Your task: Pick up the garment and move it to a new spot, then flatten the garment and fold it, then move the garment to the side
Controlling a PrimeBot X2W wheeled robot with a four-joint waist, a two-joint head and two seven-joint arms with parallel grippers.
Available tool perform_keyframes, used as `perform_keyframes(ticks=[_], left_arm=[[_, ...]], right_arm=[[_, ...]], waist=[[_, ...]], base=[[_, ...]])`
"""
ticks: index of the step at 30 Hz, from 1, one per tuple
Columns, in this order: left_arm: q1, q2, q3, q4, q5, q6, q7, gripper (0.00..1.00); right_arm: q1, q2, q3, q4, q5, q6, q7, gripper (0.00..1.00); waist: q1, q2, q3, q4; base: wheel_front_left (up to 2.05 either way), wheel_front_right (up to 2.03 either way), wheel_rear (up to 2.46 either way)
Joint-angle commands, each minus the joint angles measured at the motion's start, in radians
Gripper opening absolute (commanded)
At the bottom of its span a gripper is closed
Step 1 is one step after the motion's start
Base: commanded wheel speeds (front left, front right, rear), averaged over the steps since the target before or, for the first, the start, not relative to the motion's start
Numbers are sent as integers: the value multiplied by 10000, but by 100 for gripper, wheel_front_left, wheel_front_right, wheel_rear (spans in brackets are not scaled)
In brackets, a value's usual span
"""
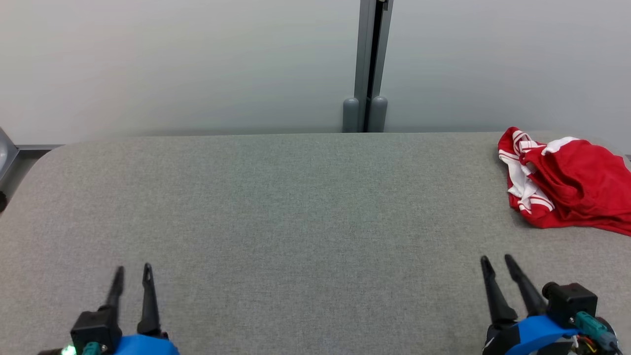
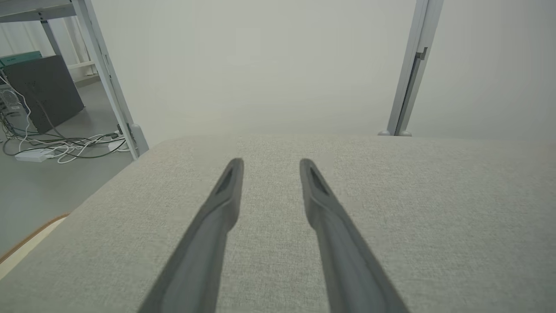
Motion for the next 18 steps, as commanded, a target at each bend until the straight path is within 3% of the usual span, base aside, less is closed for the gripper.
perform_keyframes(ticks=[1, 4, 18], left_arm=[[-1, -1, 2, 1, -3, -1, 1, 0], [96, -165, -43, 252, -152, -20, 39, 0], [-233, -473, 447, 287, -2641, -491, 617, 0]], right_arm=[[-2, 0, -1, 2, 3, 0, 1, 0], [28, 25, -28, 281, 112, 0, 51, 0], [-167, 18, -184, 253, 2849, 0, 502, 0]], waist=[[0, -2, 0, 0], [0, -2, 1, -2], [0, -2, 8, -33]], base=[[0, 0, 0], [0, 0, 0], [0, 0, 0]])
